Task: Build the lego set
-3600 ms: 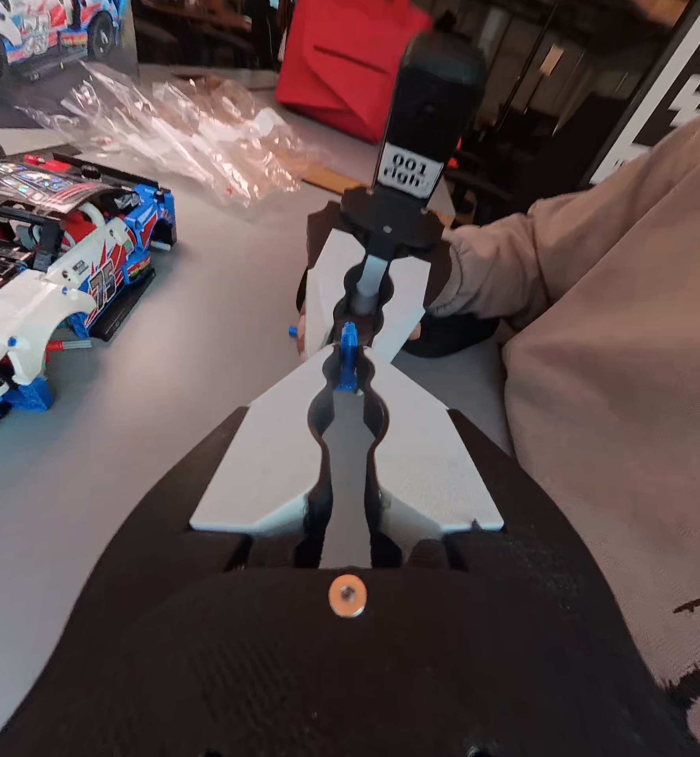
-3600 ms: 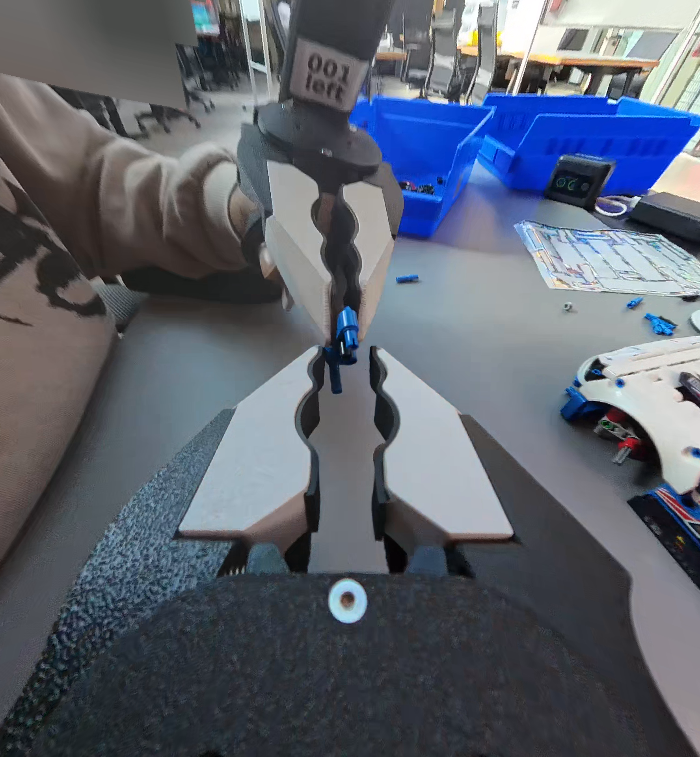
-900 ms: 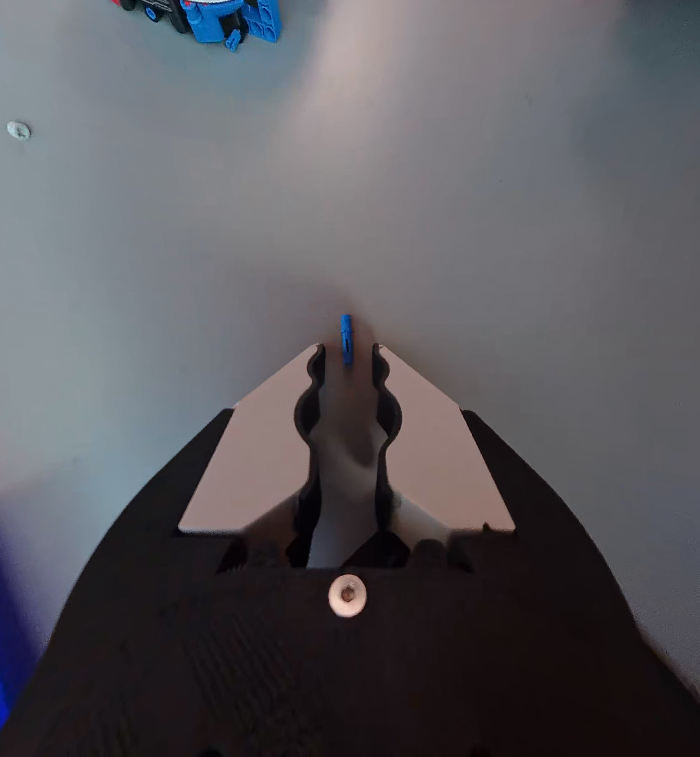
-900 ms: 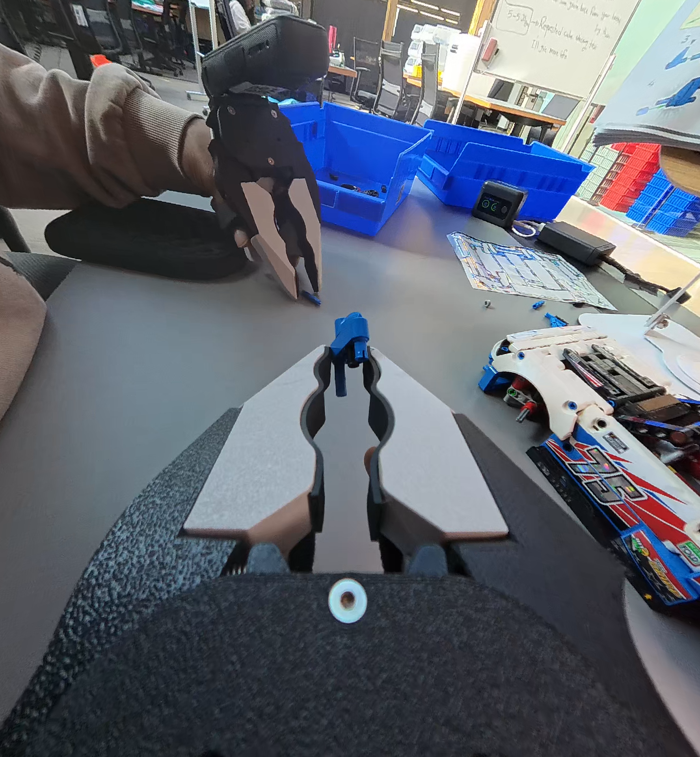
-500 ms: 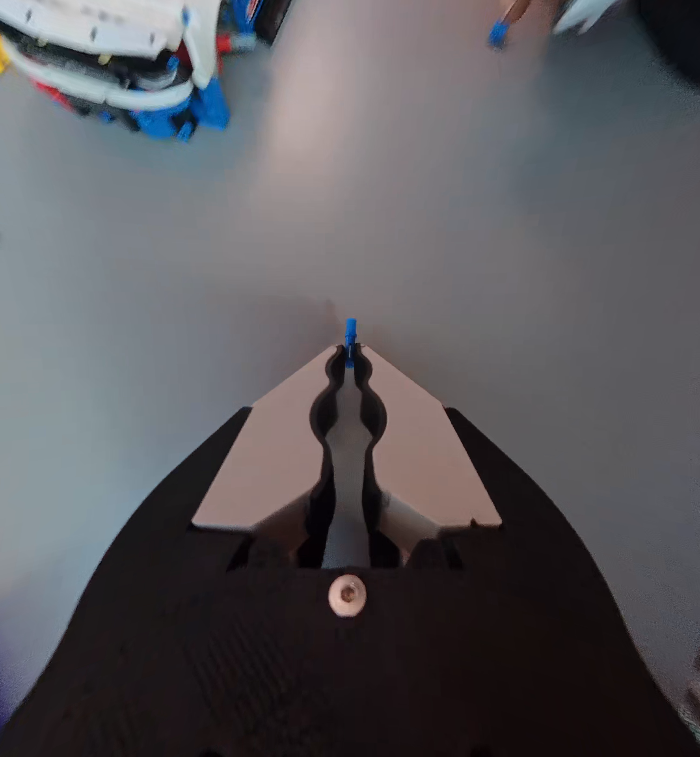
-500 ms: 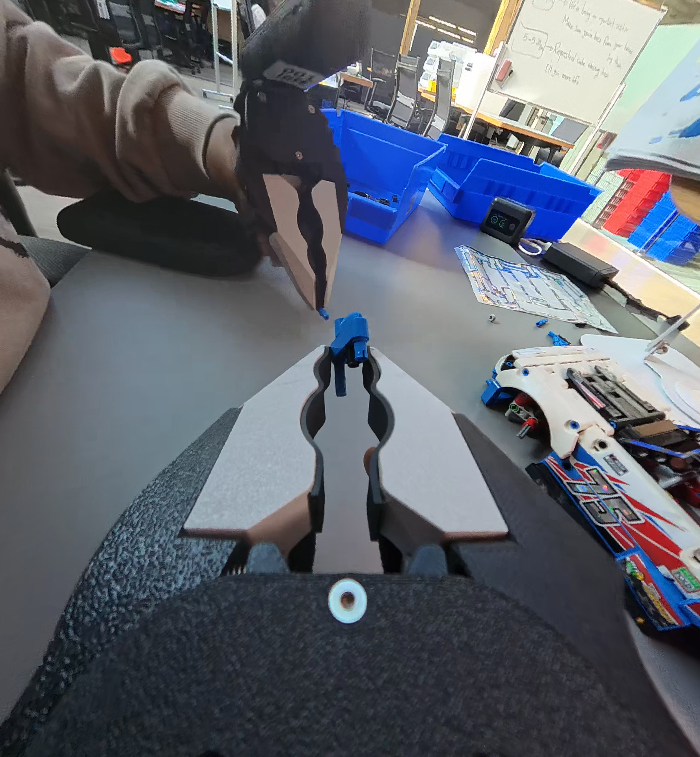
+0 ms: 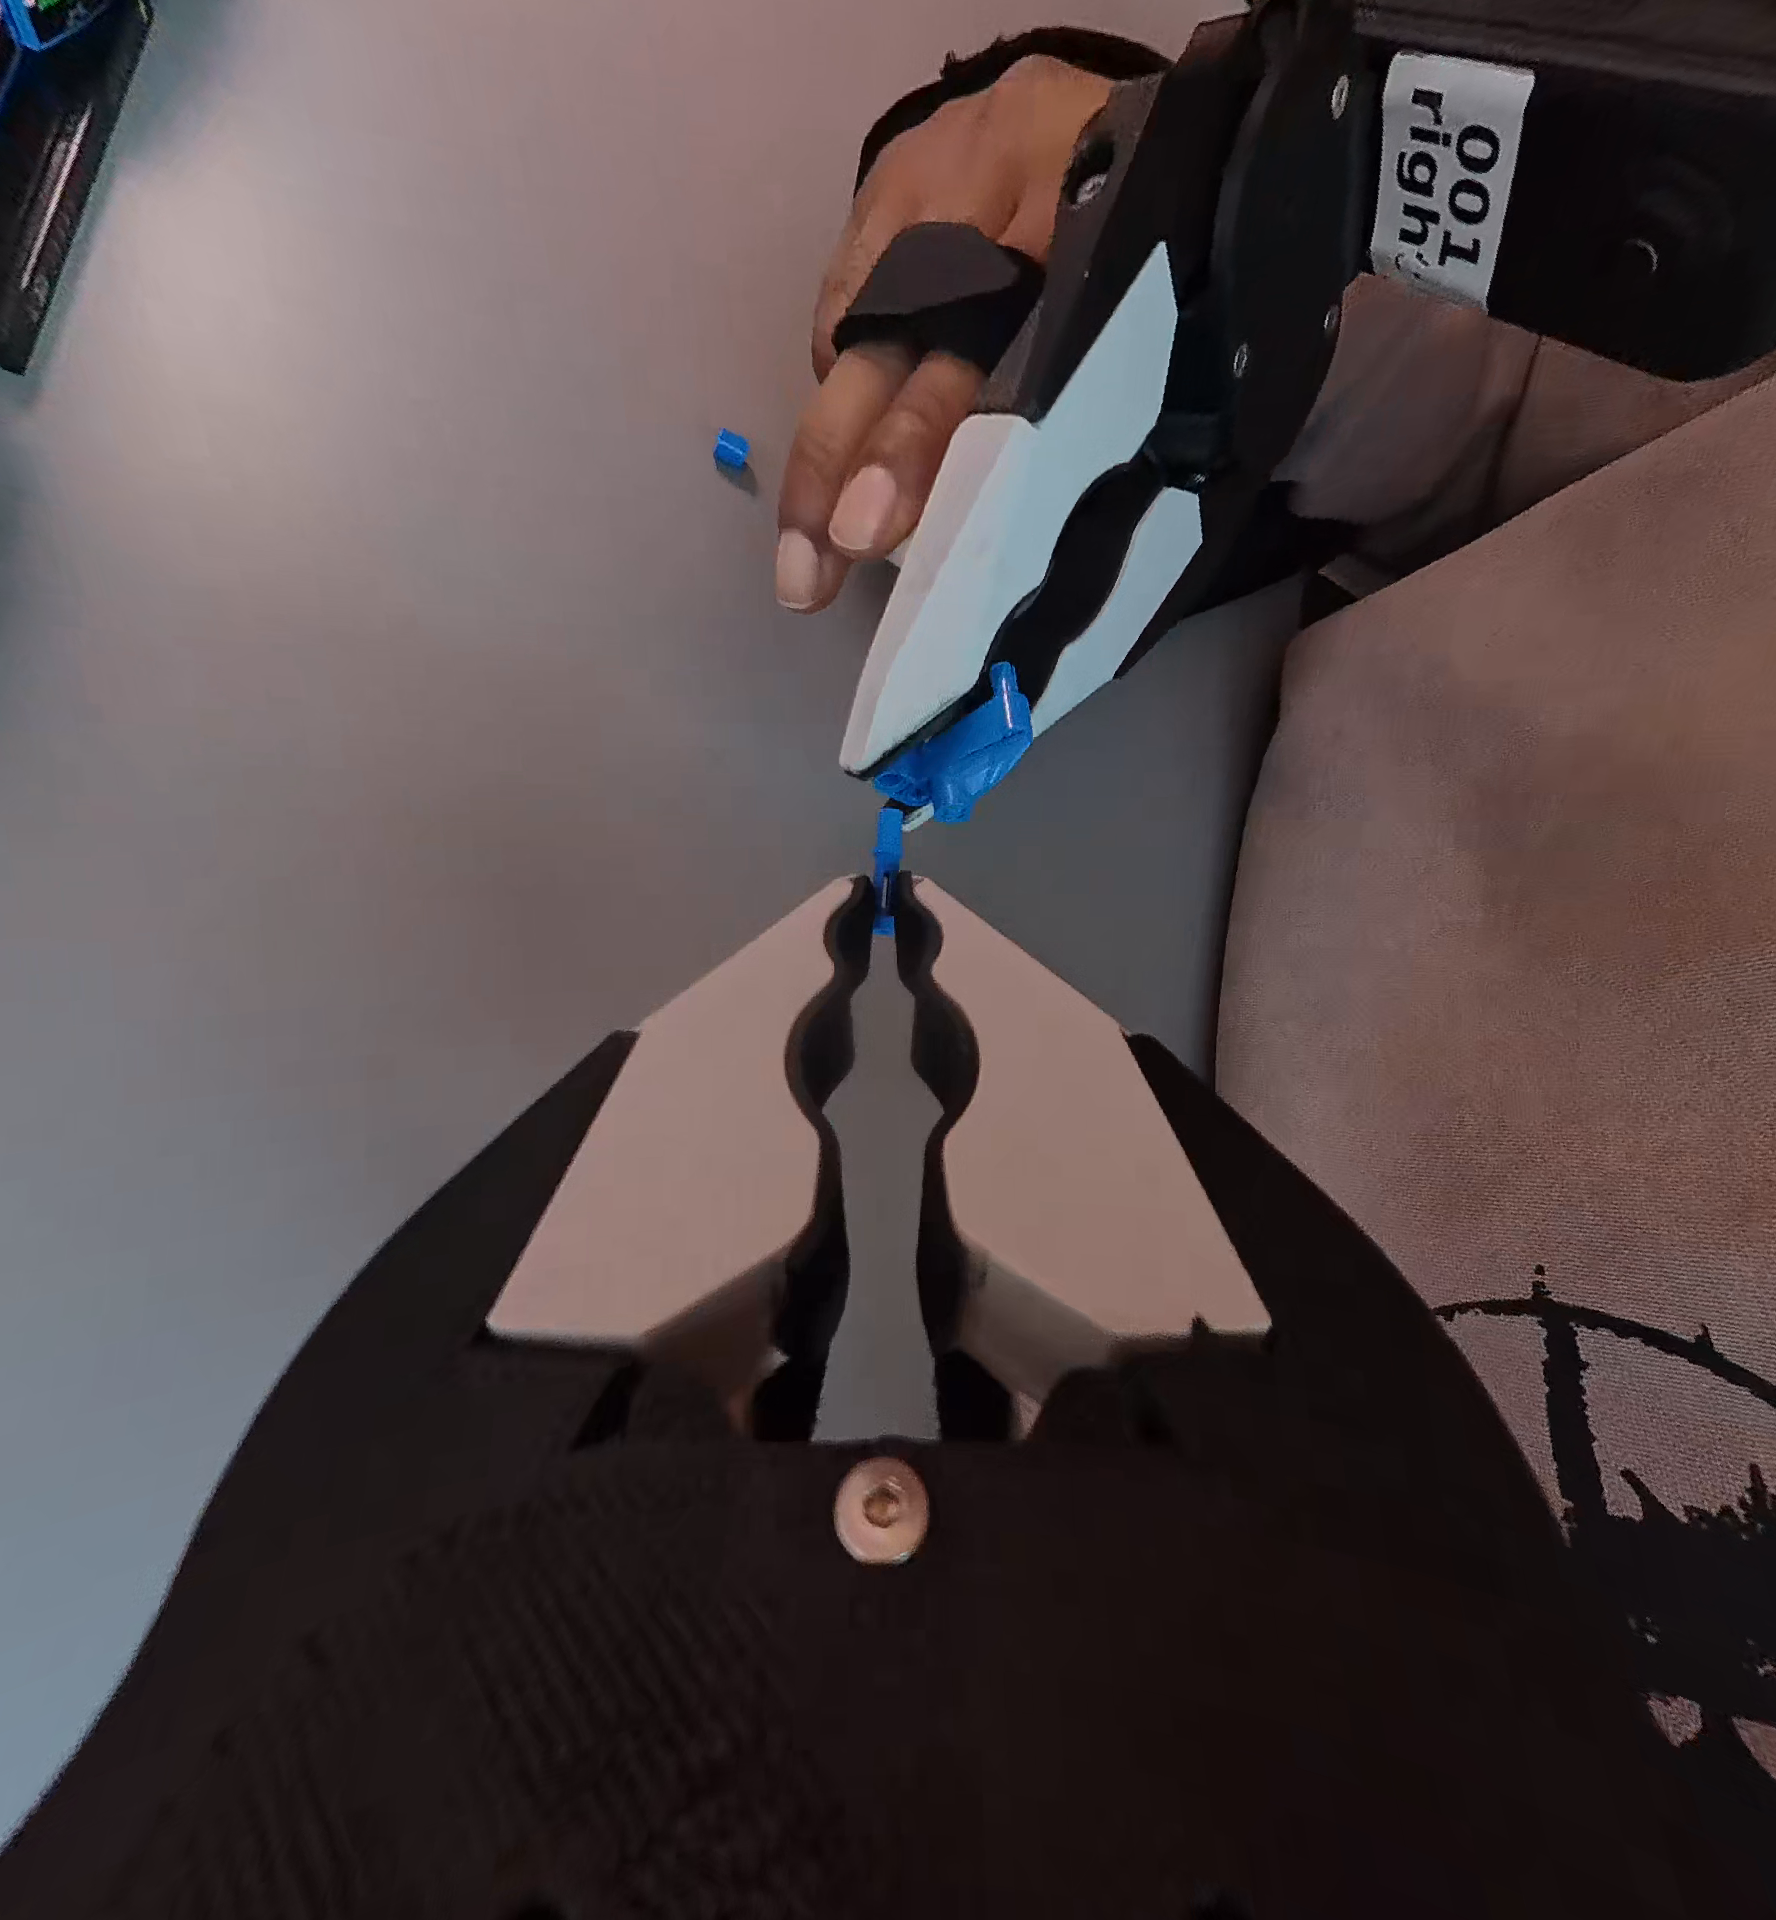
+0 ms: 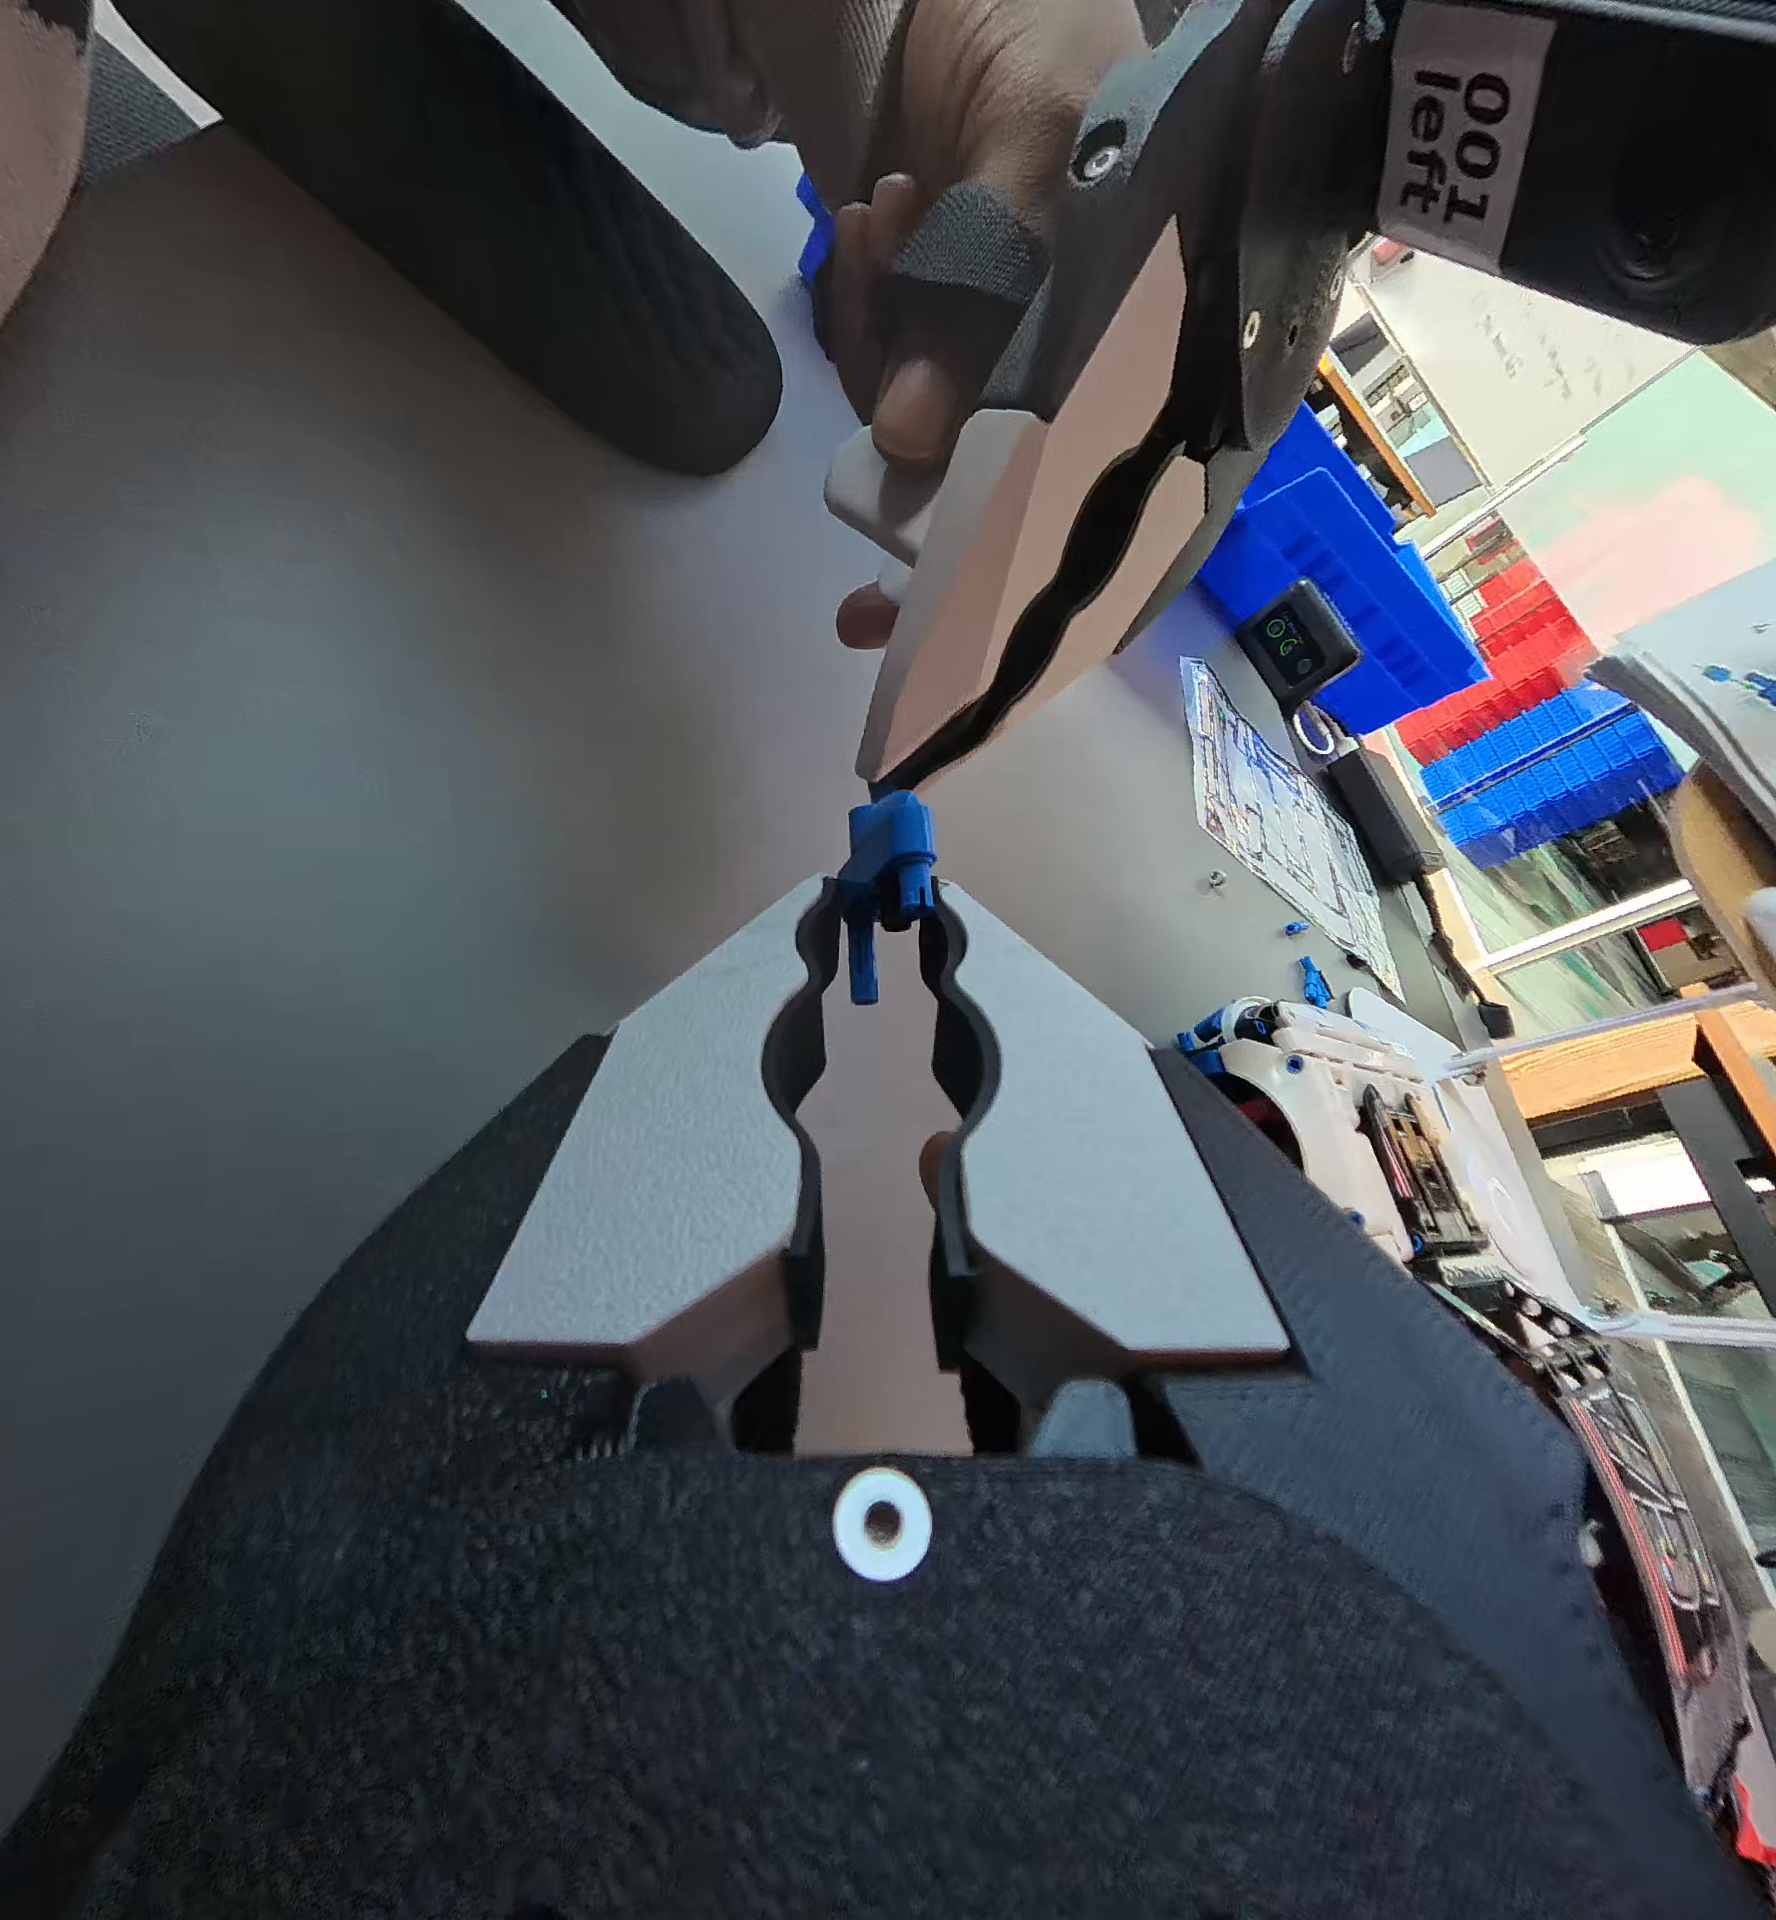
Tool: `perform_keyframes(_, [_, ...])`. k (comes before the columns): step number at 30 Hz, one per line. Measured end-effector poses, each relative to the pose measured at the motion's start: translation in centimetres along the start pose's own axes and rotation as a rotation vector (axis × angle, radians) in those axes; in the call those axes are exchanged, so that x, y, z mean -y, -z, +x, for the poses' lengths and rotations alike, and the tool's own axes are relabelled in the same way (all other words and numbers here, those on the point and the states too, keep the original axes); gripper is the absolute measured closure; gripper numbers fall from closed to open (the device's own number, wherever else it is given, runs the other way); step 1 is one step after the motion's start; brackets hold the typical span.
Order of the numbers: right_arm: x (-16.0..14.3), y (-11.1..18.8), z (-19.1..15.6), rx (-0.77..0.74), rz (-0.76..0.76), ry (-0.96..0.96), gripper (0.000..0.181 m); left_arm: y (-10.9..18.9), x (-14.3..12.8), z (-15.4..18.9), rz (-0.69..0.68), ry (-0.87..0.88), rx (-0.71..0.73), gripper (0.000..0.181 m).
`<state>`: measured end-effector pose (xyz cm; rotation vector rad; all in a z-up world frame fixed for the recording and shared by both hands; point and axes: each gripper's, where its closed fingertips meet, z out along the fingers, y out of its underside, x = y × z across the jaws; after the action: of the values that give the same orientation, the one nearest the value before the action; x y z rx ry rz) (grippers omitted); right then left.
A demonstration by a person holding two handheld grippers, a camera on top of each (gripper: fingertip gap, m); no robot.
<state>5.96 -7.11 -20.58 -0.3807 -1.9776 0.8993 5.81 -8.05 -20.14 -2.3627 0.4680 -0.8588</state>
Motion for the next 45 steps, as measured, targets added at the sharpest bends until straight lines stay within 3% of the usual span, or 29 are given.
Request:
perform_keyframes(17, [-1.1,-0.9,-1.4,0.032,-0.101,0.083,0.169,-1.6,-1.2,-0.8,0.0,0.079,-0.036,0.179])
perform_keyframes(27, [0.5,-0.1,-2.1,0.114,0.008,-0.003,0.169,-2.0,-1.3,0.9,0.062,0.055,-0.166,0.18])
perform_keyframes(33, [0.4,-0.4,-4.0,0.196,-0.017,0.073,0.169,-2.6,-3.0,1.4,-0.088,-0.012,-0.159,0.18])
perform_keyframes(40, [-0.5,-1.1,-5.0,0.186,-0.119,0.185,0.169,-3.0,-3.9,0.7,-0.173,0.137,-0.182,0.18])
perform_keyframes(45, [-0.4,-1.2,-4.4,0.161,-0.103,0.113,0.169,-2.4,-2.6,0.3,-0.117,0.205,-0.2,0.181])
